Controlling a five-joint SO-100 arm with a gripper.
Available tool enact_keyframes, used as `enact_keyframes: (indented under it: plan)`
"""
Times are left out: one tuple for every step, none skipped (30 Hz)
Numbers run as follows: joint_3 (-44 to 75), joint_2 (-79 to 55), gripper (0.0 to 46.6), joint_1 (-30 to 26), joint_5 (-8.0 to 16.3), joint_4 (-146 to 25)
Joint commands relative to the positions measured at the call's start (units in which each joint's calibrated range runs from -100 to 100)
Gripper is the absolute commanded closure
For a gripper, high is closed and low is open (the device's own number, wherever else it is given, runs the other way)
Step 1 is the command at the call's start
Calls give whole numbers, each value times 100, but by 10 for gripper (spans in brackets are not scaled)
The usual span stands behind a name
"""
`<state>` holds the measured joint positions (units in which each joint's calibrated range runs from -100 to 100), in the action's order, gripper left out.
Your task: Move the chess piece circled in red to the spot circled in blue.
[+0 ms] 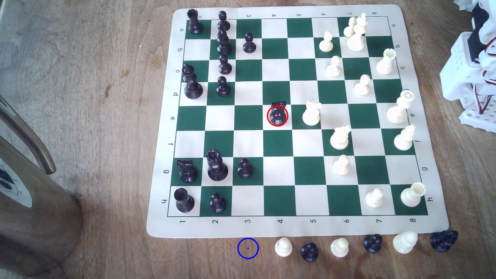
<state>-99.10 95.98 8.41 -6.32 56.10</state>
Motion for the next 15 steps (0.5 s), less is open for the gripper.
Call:
enact_keyframes:
  plan:
    - [-90, -22, 464, 55, 0, -1121]
    - [-81, -22, 464, -86, -34, -1662]
    - [-81, -22, 464, -109, -34, -1801]
    - [-81, -22, 464, -125, -34, -1932]
    - [-81, -22, 464, -148, -34, -2088]
    - [-81, -31, 465, -148, -5, -2309]
    - [100, -31, 465, -125, 29, -3144]
    - [363, -31, 465, -133, 34, -3783]
    - [599, -31, 465, -195, 49, -4348]
    - [989, -22, 465, -360, 132, -5126]
    - [1197, -65, 465, -461, 156, -5552]
    - [1342, -73, 465, -540, 195, -5806]
    - [1487, -99, 461, -571, 244, -6175]
    - [1532, -48, 454, -602, 293, -6388]
    - [1605, -22, 452, -626, 322, -6658]
